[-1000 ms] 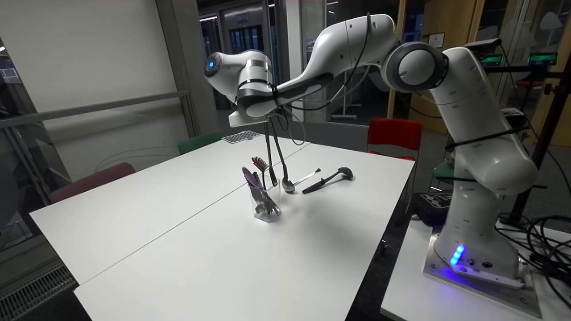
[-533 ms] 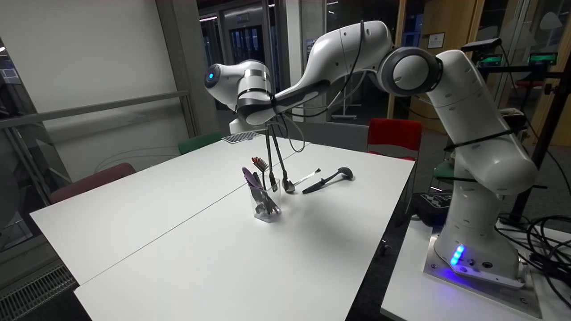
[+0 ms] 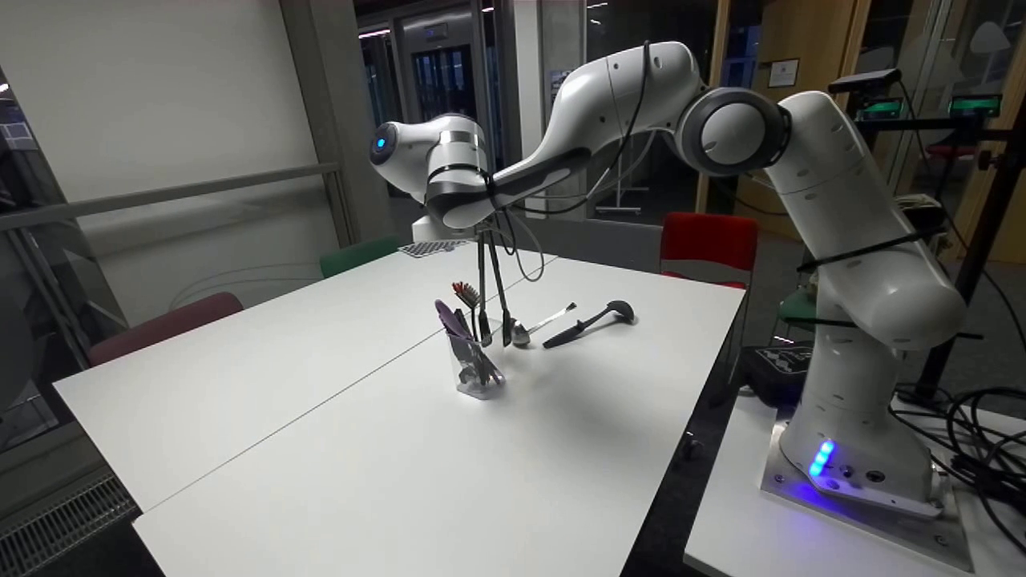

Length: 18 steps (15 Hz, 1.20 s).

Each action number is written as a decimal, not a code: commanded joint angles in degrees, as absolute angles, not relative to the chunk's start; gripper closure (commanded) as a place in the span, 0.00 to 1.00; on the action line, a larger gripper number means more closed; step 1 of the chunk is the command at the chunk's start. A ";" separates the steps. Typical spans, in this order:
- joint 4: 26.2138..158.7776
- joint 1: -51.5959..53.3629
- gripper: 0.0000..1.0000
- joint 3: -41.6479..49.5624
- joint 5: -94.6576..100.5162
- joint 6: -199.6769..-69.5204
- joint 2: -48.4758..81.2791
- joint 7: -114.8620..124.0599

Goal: Put the black tongs in the cutlery holder.

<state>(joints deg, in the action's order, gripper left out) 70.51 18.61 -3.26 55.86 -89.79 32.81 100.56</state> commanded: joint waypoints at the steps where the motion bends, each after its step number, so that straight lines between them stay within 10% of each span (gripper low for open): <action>1: 70.81 18.68 0.92 -2.60 55.79 -89.68 32.58 100.85; 18: 76.54 17.28 0.92 -1.26 56.03 -89.30 33.69 105.17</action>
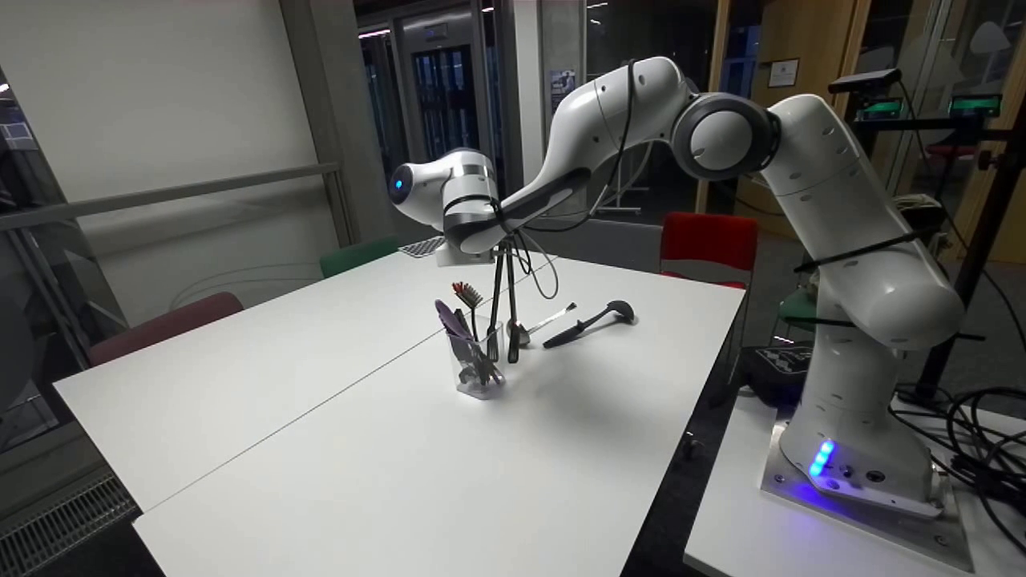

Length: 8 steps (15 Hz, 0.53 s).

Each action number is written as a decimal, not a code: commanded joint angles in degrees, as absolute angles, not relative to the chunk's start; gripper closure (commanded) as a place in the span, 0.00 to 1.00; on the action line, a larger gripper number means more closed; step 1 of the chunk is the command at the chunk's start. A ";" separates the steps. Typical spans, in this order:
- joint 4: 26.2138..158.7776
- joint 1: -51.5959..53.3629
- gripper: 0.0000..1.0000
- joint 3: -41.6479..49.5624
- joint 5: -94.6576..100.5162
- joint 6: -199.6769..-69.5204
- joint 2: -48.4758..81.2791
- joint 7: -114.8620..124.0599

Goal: Put the black tongs in the cutlery holder.

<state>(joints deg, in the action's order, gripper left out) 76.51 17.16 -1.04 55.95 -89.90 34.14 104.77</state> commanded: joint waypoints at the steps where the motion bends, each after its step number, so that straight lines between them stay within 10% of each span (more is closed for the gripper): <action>1: 76.54 17.41 0.92 -1.50 55.95 -89.65 33.51 105.07; 8: 79.86 17.21 0.92 -4.26 53.71 -95.79 30.78 104.76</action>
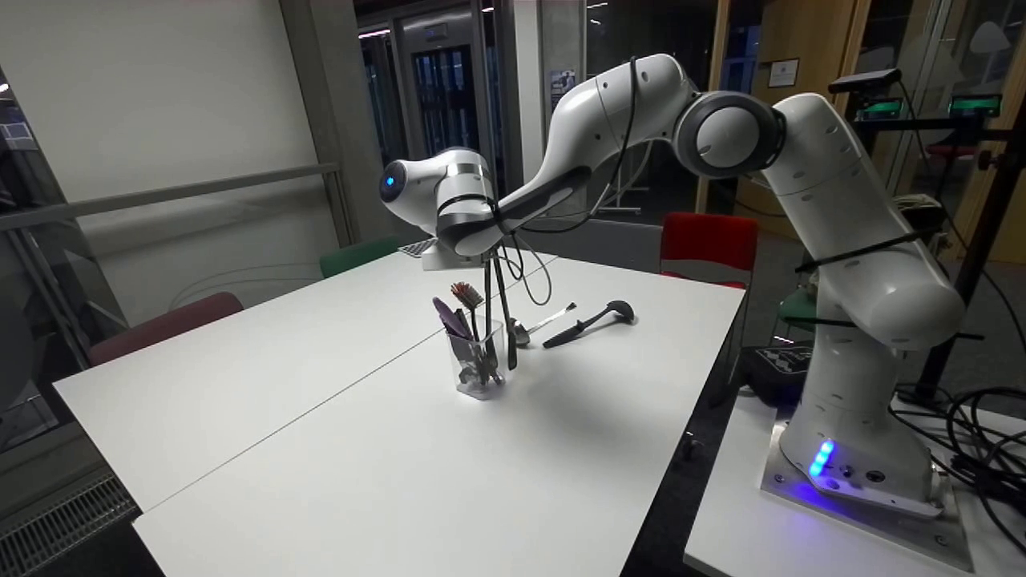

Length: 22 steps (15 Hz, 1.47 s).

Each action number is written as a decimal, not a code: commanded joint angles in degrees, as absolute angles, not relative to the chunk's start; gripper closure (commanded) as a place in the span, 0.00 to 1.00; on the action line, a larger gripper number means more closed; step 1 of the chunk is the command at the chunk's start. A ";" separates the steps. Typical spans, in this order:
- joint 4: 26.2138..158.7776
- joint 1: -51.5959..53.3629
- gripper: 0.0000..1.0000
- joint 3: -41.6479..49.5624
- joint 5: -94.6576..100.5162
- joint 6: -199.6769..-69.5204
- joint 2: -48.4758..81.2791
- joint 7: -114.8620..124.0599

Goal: Put the black tongs in the cutlery holder.

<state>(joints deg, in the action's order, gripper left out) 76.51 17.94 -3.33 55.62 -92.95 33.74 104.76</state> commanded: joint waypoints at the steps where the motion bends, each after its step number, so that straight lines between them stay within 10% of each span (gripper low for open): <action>1: 80.50 17.13 0.92 -4.45 53.07 -96.29 30.52 104.65; 22: 86.12 16.29 0.92 -4.85 48.57 -100.36 28.96 95.61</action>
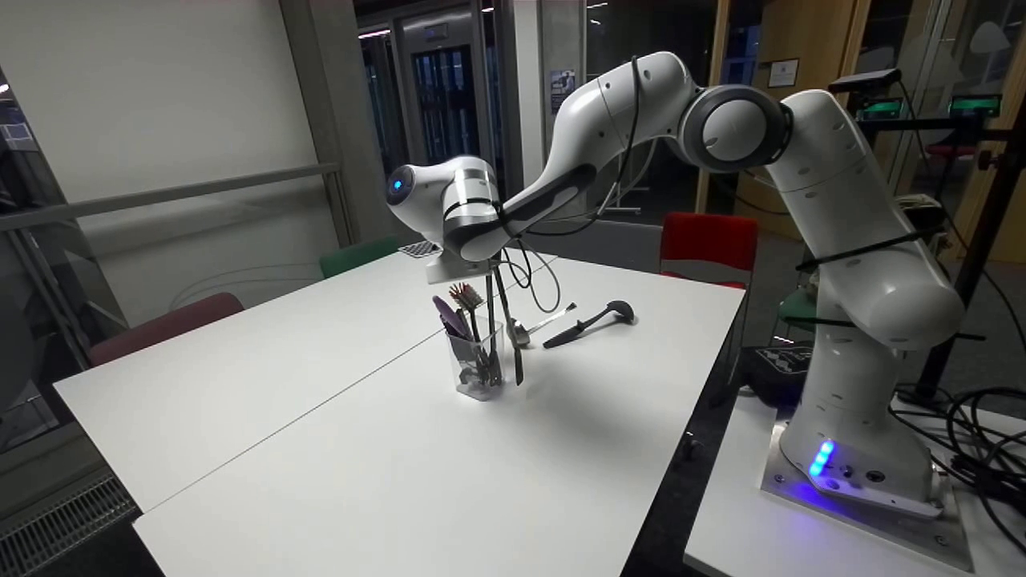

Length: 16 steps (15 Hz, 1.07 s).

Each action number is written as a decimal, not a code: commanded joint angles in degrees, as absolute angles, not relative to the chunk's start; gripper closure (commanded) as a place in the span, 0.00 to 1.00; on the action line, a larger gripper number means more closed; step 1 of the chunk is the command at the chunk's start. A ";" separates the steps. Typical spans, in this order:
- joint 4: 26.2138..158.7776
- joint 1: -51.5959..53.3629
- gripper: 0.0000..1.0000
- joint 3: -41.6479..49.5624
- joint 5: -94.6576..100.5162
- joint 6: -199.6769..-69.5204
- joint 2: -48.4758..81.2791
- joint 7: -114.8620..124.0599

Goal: Put the black tongs in the cutlery holder.

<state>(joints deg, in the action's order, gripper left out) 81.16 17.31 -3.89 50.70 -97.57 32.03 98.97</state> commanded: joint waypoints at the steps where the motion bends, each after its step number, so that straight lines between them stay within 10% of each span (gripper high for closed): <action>1: 86.11 16.39 0.92 -4.80 48.54 -100.38 29.01 95.00; 16: 83.48 16.83 0.92 -3.75 49.82 -99.18 24.25 96.22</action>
